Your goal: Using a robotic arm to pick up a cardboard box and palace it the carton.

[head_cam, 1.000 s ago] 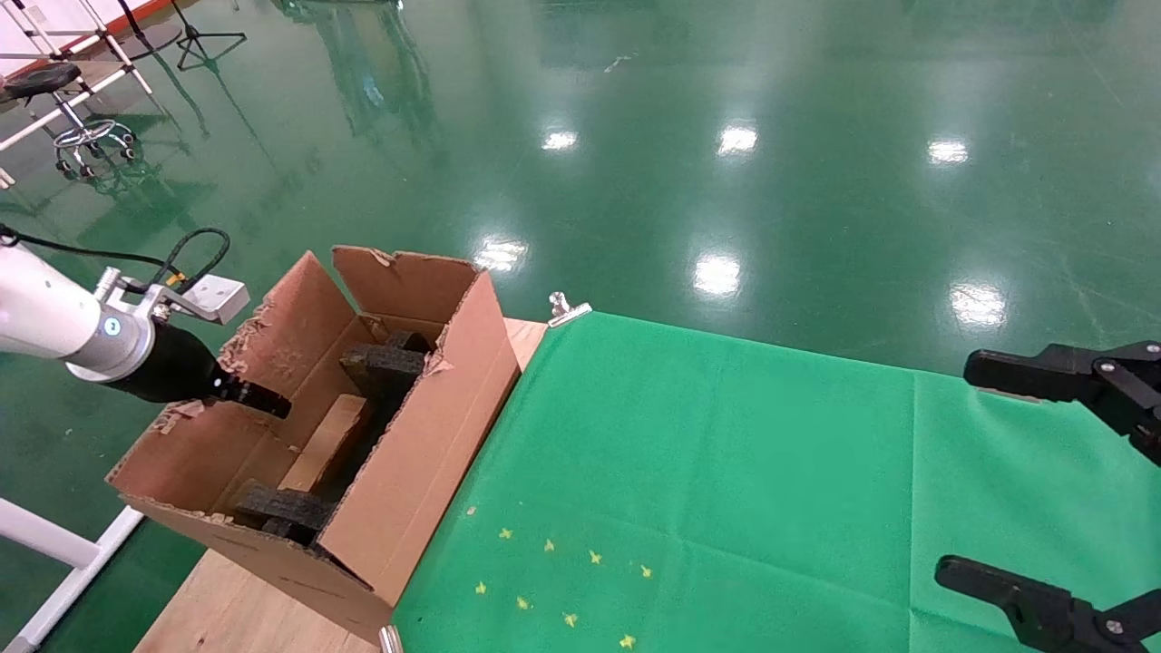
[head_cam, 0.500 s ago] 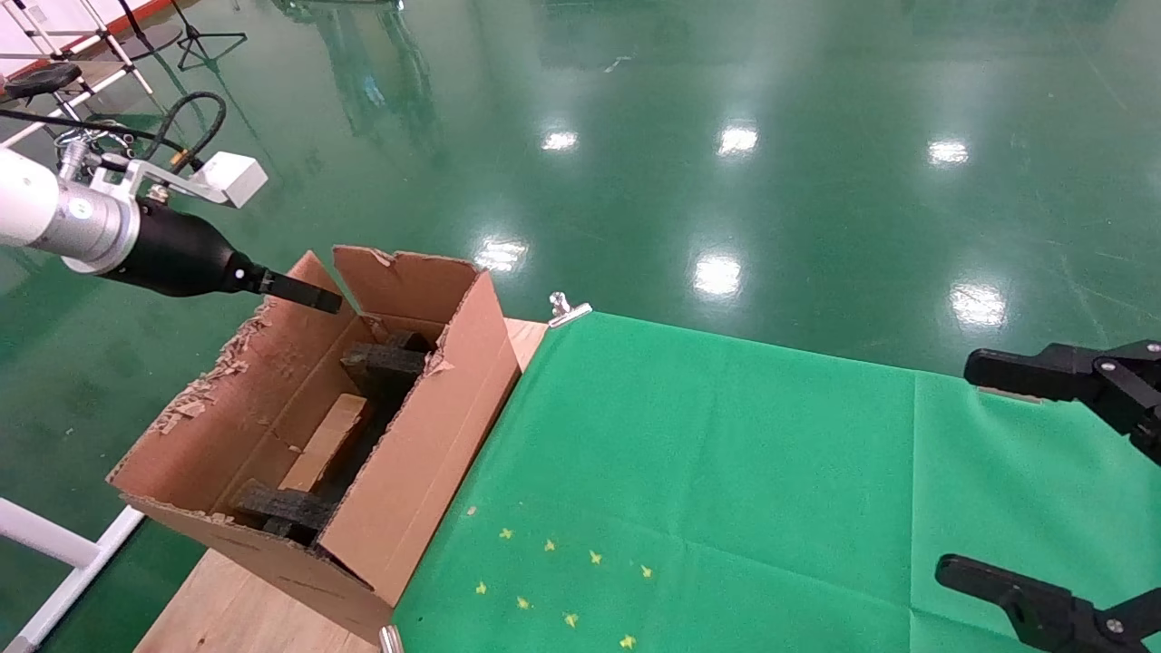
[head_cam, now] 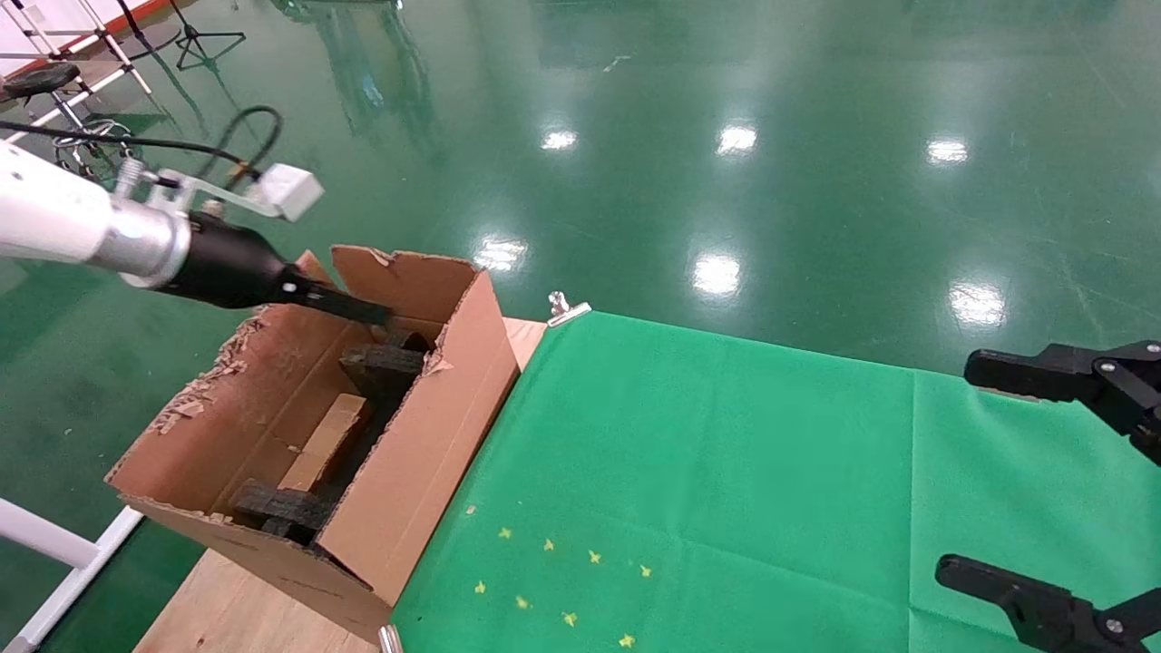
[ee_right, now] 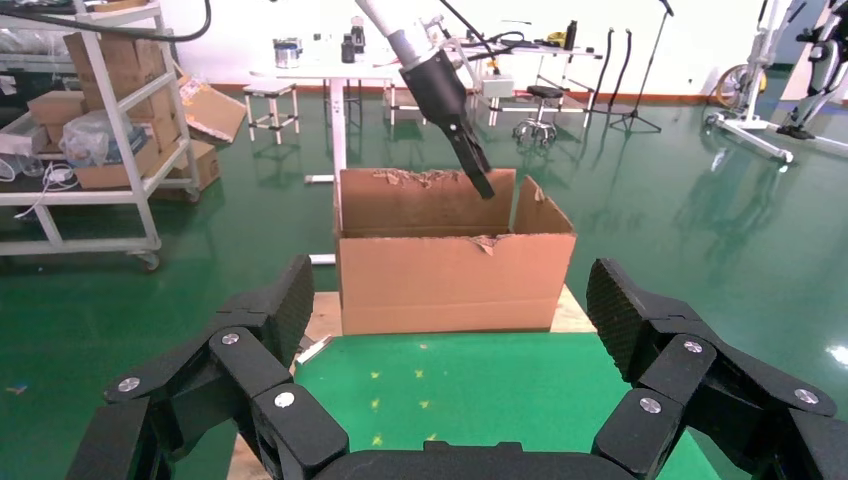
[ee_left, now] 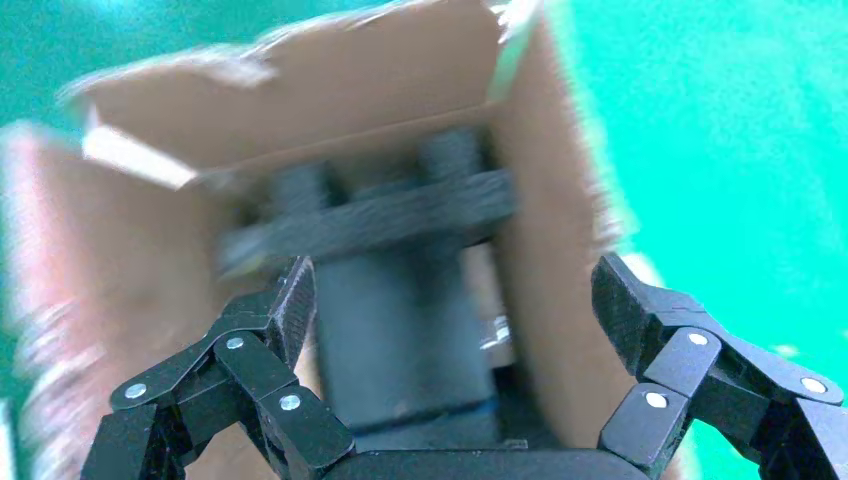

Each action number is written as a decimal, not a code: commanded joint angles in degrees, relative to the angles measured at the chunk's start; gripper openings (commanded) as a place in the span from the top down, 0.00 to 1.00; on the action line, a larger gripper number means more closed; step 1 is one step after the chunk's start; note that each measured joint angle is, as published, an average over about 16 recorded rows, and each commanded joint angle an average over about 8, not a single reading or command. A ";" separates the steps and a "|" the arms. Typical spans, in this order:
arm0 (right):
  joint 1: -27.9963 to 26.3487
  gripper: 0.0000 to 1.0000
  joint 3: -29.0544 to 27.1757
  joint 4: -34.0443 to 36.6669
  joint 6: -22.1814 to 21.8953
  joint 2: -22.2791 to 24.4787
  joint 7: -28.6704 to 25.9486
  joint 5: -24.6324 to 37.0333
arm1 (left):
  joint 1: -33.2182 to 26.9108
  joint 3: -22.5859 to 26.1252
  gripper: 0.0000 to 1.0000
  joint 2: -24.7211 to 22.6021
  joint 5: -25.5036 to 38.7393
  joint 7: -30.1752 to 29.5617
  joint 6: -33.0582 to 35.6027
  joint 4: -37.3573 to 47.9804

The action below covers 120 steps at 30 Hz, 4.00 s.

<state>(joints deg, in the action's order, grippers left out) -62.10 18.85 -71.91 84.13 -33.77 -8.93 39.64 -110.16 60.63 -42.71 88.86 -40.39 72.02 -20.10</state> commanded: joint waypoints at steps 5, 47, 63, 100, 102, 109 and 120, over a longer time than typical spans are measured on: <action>0.00 0.00 0.00 0.00 0.00 0.00 0.00 0.00 | 5.51 -5.06 0.00 0.87 -5.33 3.36 1.55 -6.07; -0.01 0.00 0.03 0.00 -0.01 0.01 0.01 -0.02 | 44.53 -40.88 0.00 7.05 -43.07 27.16 12.53 -49.01; 0.01 0.00 0.03 0.02 -0.03 0.01 0.02 -0.03 | 49.80 -45.71 0.00 7.92 -48.28 30.02 14.09 -54.76; 0.01 0.00 0.03 0.02 -0.03 0.02 0.02 -0.03 | 48.62 -44.62 0.00 7.69 -47.03 29.62 13.65 -53.48; 0.01 0.00 0.03 0.02 -0.03 0.02 0.02 -0.03 | 48.61 -44.61 0.00 7.69 -47.02 29.61 13.65 -53.47; 0.01 0.00 0.03 0.02 -0.03 0.02 0.02 -0.03 | 48.59 -44.58 0.00 7.69 -47.00 29.60 13.64 -53.44; 0.01 0.00 0.03 0.02 -0.03 0.02 0.02 -0.03 | 48.56 -44.55 0.00 7.69 -46.95 29.60 13.64 -53.41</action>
<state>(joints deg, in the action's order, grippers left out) -62.09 18.88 -71.89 84.10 -33.76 -8.91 39.61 -61.60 16.07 -35.02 41.91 -10.79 85.66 -73.50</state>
